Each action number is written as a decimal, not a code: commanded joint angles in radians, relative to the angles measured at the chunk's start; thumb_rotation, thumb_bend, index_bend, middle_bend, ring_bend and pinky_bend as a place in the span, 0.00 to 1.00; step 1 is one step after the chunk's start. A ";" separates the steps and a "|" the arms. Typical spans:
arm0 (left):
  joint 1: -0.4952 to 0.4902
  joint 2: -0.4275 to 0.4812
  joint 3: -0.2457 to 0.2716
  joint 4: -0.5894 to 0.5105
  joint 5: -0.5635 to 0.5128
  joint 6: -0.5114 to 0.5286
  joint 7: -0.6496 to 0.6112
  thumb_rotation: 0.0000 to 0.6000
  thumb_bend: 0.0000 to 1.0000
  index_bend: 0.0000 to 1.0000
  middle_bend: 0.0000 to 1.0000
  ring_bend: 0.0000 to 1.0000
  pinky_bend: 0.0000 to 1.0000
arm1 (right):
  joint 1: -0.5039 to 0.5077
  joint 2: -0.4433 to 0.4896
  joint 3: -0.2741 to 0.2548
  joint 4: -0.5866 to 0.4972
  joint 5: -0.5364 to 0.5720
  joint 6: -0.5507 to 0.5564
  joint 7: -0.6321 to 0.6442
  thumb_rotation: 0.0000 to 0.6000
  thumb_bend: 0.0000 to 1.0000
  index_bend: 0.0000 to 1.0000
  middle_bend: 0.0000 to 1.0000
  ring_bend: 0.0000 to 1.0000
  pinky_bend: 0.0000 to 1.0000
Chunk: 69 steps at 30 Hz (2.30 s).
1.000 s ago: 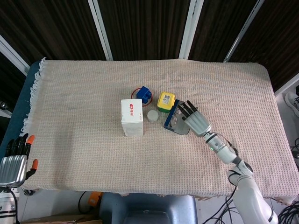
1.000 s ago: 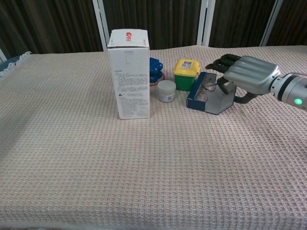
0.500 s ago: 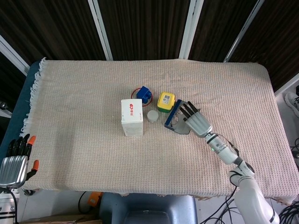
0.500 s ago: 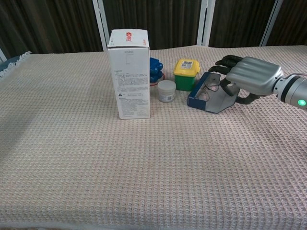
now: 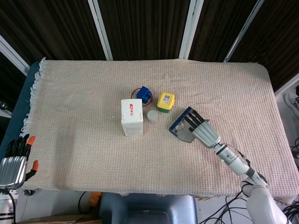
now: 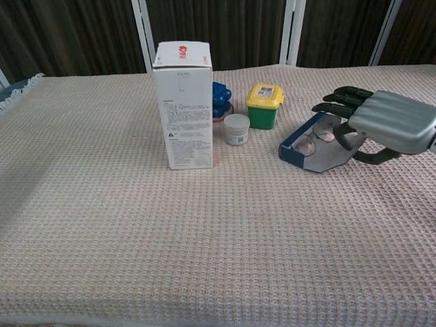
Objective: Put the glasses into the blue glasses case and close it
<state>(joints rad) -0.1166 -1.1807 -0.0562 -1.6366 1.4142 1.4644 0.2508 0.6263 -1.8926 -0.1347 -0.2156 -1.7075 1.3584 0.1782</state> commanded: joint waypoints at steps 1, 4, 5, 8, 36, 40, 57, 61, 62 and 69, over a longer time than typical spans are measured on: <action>0.000 0.003 0.001 -0.001 0.002 -0.001 -0.005 1.00 0.41 0.00 0.00 0.00 0.02 | -0.045 0.036 -0.018 -0.056 -0.017 0.052 0.016 1.00 0.66 0.77 0.19 0.00 0.00; -0.001 0.005 0.001 -0.001 0.005 -0.003 -0.010 1.00 0.41 0.00 0.00 0.00 0.02 | -0.064 0.063 -0.029 -0.103 -0.031 0.091 0.008 1.00 0.66 0.77 0.19 0.00 0.00; -0.001 0.005 0.001 -0.002 0.005 -0.003 -0.011 1.00 0.41 0.00 0.00 0.00 0.02 | -0.068 0.072 -0.030 -0.124 -0.035 0.104 0.005 1.00 0.66 0.77 0.19 0.00 0.00; -0.002 0.006 0.000 -0.002 0.006 -0.005 -0.013 1.00 0.41 0.00 0.00 0.00 0.02 | -0.067 0.096 -0.023 -0.184 -0.037 0.127 0.005 1.00 0.66 0.77 0.19 0.00 0.00; -0.004 0.013 -0.005 -0.003 -0.004 -0.014 -0.023 1.00 0.42 0.00 0.00 0.00 0.02 | 0.080 0.159 0.137 -0.467 0.076 -0.122 -0.091 1.00 0.66 0.77 0.20 0.00 0.00; -0.005 0.012 -0.004 -0.003 -0.004 -0.016 -0.020 1.00 0.42 0.00 0.00 0.00 0.02 | 0.091 0.158 0.146 -0.468 0.083 -0.146 -0.100 1.00 0.66 0.76 0.20 0.00 0.00; -0.007 0.012 -0.002 -0.004 -0.006 -0.023 -0.013 1.00 0.42 0.00 0.00 0.00 0.02 | 0.156 0.122 0.195 -0.441 0.141 -0.286 -0.179 1.00 0.66 0.71 0.20 0.00 0.00; -0.007 0.012 -0.002 -0.005 -0.007 -0.024 -0.013 1.00 0.42 0.00 0.00 0.00 0.02 | 0.166 0.109 0.202 -0.424 0.155 -0.317 -0.190 1.00 0.66 0.66 0.20 0.00 0.00; -0.008 0.012 -0.002 -0.005 -0.008 -0.025 -0.012 1.00 0.42 0.00 0.00 0.00 0.02 | 0.169 0.106 0.203 -0.420 0.158 -0.325 -0.192 1.00 0.66 0.64 0.20 0.00 0.00; -0.007 0.010 -0.001 -0.006 -0.009 -0.024 -0.006 1.00 0.42 0.00 0.00 0.00 0.02 | 0.192 0.086 0.234 -0.403 0.193 -0.363 -0.222 1.00 0.66 0.35 0.12 0.00 0.00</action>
<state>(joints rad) -0.1240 -1.1708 -0.0574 -1.6427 1.4056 1.4402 0.2447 0.8153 -1.8043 0.0962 -0.6198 -1.5175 0.9987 -0.0405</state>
